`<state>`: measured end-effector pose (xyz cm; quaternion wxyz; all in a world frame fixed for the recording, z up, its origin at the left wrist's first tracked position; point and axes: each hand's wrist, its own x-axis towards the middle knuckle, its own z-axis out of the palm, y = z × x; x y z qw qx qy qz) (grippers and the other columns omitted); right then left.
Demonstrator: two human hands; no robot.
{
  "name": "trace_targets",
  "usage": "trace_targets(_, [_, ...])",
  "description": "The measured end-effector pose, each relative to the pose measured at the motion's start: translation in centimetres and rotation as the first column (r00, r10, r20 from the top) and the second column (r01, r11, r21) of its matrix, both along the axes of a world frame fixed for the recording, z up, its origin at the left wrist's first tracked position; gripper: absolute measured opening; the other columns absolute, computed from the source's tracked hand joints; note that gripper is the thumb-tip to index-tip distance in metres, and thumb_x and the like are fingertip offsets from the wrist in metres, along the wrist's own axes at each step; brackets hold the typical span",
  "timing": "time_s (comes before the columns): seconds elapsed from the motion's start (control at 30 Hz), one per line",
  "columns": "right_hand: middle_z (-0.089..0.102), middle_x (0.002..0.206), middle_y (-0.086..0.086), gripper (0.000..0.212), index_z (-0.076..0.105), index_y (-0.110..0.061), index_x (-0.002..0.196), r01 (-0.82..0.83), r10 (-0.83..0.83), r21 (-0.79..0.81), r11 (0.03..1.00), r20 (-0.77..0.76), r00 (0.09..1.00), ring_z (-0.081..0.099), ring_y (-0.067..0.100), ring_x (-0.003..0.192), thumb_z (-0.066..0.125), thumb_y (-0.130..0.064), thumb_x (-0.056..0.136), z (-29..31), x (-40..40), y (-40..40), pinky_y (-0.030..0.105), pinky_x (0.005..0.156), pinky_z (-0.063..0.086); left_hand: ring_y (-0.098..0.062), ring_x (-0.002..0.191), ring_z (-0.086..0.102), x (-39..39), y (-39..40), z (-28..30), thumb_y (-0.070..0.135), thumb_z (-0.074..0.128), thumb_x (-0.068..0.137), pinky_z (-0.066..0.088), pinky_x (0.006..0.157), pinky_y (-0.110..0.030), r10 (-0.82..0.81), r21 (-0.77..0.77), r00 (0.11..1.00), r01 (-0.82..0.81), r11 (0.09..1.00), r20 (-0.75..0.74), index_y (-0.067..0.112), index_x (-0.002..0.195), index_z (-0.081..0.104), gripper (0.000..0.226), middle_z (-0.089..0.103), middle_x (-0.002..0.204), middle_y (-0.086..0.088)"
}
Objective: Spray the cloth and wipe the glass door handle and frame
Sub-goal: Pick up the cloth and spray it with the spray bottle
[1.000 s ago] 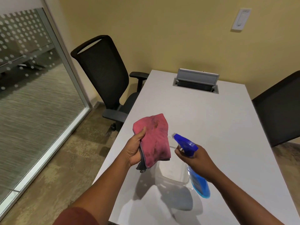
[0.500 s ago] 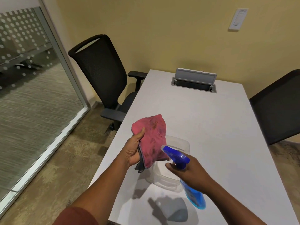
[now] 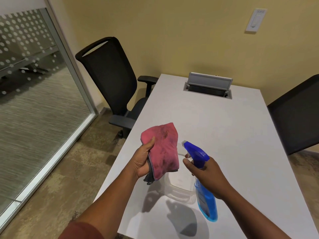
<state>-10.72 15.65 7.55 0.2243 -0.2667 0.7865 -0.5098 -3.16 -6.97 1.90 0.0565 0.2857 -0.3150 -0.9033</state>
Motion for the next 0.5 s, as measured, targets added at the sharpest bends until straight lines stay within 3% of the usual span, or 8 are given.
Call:
trace_targets(0.07, [0.067,0.07,-0.011,0.025,0.065,-0.031,0.097,-0.035,0.035,0.006,0.999,-0.009,0.999,0.061,0.006,0.066,0.07,-0.053,0.085,-0.2,0.6,0.2,0.034,0.068,0.054,-0.043,0.128,0.06,-0.1,-0.2,0.0,0.039,0.072,0.089,0.041,0.112,-0.063,0.004,0.0,1.0,-0.004,1.0,-0.002,0.009,0.142,0.057,0.063,0.064,0.137,-0.025])
trace_targets(0.23, [0.063,0.072,0.012,0.038,0.063,-0.024,0.089,-0.075,0.074,0.026,0.997,0.012,0.997,0.054,0.014,0.064,0.066,-0.061,0.079,-0.5,2.0,0.3,0.048,0.071,0.053,-0.044,0.129,0.06,-0.2,-0.5,-0.3,0.039,0.071,0.091,0.04,0.113,-0.065,0.003,0.022,1.0,-0.002,1.0,-0.02,0.01,0.143,0.056,0.061,0.063,0.138,-0.025])
trace_targets(0.33, [0.065,0.075,0.011,0.045,0.064,-0.024,0.094,-0.011,0.01,0.011,1.0,0.059,0.998,0.056,0.012,0.064,0.064,-0.065,0.075,-0.3,1.7,0.4,0.044,0.069,0.055,-0.044,0.127,0.061,-0.2,-0.3,-0.4,0.04,0.072,0.089,0.041,0.111,-0.065,-0.004,0.028,1.0,0.005,1.0,-0.021,0.01,0.141,0.058,0.061,0.065,0.136,-0.025])
trace_targets(0.43, [0.069,0.077,0.003,0.019,0.064,-0.038,0.091,0.026,-0.025,-0.019,0.999,0.064,0.998,0.059,0.006,0.062,0.068,-0.055,0.082,-0.1,0.9,0.3,0.031,0.067,0.055,-0.043,0.121,0.065,-0.1,0.1,-0.3,0.04,0.073,0.087,0.045,0.107,-0.064,-0.004,0.022,1.0,0.005,1.0,-0.007,0.011,0.138,0.06,0.06,0.068,0.131,-0.024])
trace_targets(0.5, [0.067,0.073,0.005,0.012,0.064,-0.034,0.087,0.024,-0.023,-0.01,1.0,0.042,0.999,0.057,0.007,0.062,0.069,-0.045,0.087,0.0,0.4,0.1,0.034,0.068,0.054,-0.043,0.123,0.064,0.0,0.3,-0.2,0.04,0.071,0.089,0.045,0.108,-0.064,-0.012,0.021,1.0,0.012,1.0,-0.005,0.011,0.139,0.059,0.059,0.067,0.132,-0.024])
